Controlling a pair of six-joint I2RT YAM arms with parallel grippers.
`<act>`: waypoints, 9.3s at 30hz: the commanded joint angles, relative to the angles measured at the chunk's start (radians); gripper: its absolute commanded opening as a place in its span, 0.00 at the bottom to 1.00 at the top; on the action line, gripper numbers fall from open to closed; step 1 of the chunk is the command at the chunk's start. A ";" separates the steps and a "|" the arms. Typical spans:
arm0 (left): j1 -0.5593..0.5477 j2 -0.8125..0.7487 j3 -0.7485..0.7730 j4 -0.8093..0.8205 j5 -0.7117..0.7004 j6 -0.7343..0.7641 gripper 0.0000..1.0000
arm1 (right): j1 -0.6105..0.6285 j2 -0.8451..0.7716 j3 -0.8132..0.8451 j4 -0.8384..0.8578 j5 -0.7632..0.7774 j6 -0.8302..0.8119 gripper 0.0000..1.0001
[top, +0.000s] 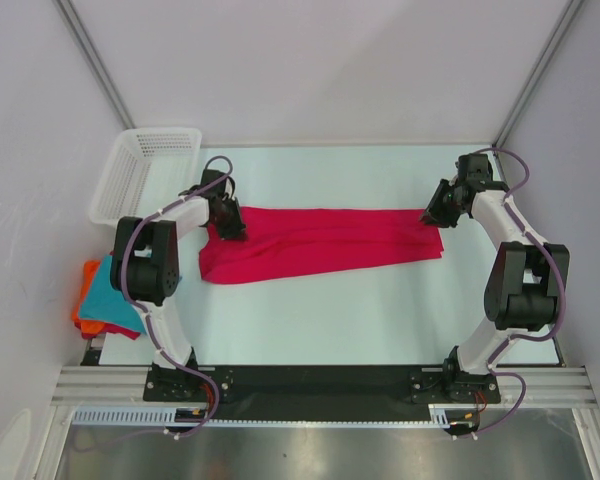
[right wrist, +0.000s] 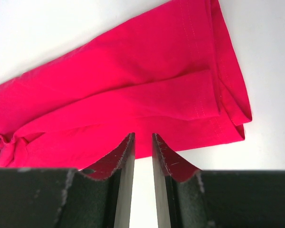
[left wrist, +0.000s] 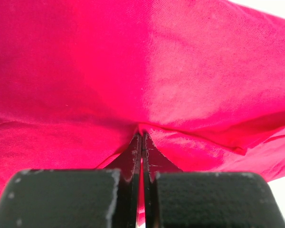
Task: Fold and stack the t-shirts
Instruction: Fold the other side of the tshirt into a rectangle
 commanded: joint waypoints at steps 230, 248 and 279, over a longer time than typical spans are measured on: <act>0.017 -0.547 -0.255 -0.124 -0.153 0.011 0.93 | 0.257 0.227 0.123 -0.033 0.036 -0.029 0.11; 0.019 -0.596 -0.289 -0.112 -0.130 0.005 0.93 | 0.297 0.022 -0.103 -0.013 0.071 -0.018 0.11; 0.049 -0.578 -0.292 -0.097 -0.098 0.022 0.93 | 0.322 0.120 -0.138 0.027 0.096 -0.006 0.11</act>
